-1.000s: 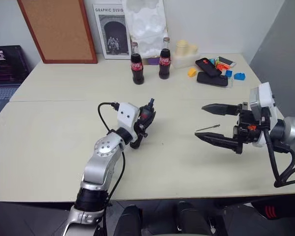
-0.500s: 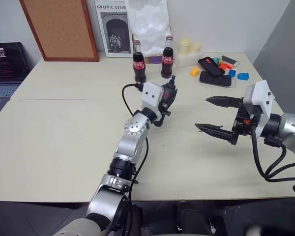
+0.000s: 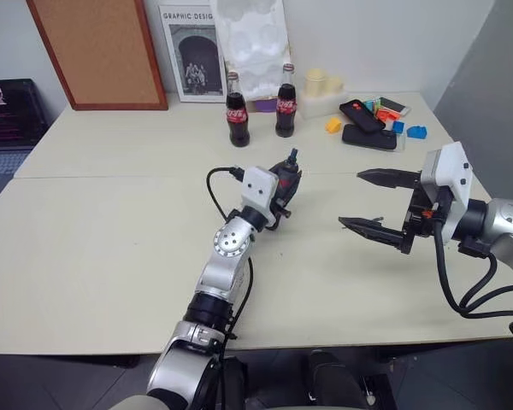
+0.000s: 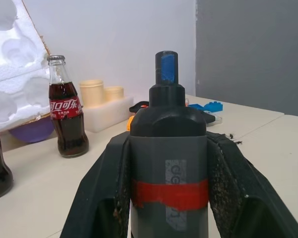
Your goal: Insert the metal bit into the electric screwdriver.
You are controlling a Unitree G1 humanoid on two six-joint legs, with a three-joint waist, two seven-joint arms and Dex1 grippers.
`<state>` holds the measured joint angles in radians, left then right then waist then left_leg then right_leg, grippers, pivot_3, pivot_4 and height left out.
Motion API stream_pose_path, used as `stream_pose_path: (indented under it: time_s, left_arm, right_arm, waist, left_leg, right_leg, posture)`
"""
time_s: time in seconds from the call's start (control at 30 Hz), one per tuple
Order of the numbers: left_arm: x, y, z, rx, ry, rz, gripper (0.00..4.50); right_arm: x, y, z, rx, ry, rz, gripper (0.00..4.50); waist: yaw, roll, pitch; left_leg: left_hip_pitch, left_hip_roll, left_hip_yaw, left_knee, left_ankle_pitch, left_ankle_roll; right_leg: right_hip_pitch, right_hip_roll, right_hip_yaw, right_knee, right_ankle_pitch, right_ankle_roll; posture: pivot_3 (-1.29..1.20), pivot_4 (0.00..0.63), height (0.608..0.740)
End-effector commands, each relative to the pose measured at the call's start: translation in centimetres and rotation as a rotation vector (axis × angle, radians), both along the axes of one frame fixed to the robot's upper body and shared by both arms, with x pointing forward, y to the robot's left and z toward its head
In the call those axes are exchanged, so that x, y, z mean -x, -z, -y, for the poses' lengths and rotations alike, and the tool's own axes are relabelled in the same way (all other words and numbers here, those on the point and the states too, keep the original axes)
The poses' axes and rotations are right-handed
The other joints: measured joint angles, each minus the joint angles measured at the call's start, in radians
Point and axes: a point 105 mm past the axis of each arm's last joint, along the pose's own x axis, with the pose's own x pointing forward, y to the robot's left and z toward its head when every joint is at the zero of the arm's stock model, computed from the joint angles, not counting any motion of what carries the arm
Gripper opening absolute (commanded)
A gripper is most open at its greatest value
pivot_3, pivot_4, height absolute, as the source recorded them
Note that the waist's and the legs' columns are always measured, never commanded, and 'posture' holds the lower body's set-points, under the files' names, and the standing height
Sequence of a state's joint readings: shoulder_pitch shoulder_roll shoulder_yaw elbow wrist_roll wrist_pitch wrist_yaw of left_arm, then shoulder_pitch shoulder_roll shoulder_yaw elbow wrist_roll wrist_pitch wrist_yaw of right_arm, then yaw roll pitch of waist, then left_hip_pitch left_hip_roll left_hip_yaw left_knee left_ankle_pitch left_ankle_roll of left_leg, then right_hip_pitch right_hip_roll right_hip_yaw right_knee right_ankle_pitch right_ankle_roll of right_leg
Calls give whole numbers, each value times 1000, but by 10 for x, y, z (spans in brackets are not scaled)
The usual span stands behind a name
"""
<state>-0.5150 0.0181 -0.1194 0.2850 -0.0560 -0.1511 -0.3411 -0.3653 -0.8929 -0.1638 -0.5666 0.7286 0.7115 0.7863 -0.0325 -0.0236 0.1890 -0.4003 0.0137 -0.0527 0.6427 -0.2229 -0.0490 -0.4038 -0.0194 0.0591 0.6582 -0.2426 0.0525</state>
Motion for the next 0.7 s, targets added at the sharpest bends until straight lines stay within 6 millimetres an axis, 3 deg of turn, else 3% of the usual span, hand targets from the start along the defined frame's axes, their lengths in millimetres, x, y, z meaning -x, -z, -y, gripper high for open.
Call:
stream_pose_path:
  time_s: [0.03, 0.37, 0.57, 0.7]
  left_arm:
    - [12, 36, -24, -17, -37, -167, 1666]
    - [17, 28, -46, -9, -84, -210, 1665]
    - [16, 25, -44, -5, -77, -212, 1664]
    - [19, 24, -43, -8, -72, -209, 1664]
  right_arm:
    - [5, -9, -4, 3, -39, 23, 4500]
    - [2, -7, -4, 19, -47, 17, 4500]
    - [-5, -7, 1, 59, -45, 27, 4500]
    - [-18, 1, 11, 179, -21, 45, 4500]
  waist:
    - [-3, 1, -1]
    - [-2, 2, -3]
    - [-2, 2, -3]
    - [-3, 2, -3]
  left_leg:
    - [0, 0, 1, 0, 0, 0]
    - [2, 0, 3, 2, 0, 0]
    - [2, 0, 4, 2, 0, 0]
    - [2, 0, 4, 1, 0, 0]
  right_leg:
    - [0, 0, 1, 0, 0, 0]
    - [0, 0, 4, 1, -1, -2]
    - [0, 0, 4, 1, -1, -2]
    - [0, 0, 4, 0, -1, -2]
  posture:
    - [0, 150, 740]
    - [0, 150, 740]
    - [0, 150, 740]
    - [0, 150, 740]
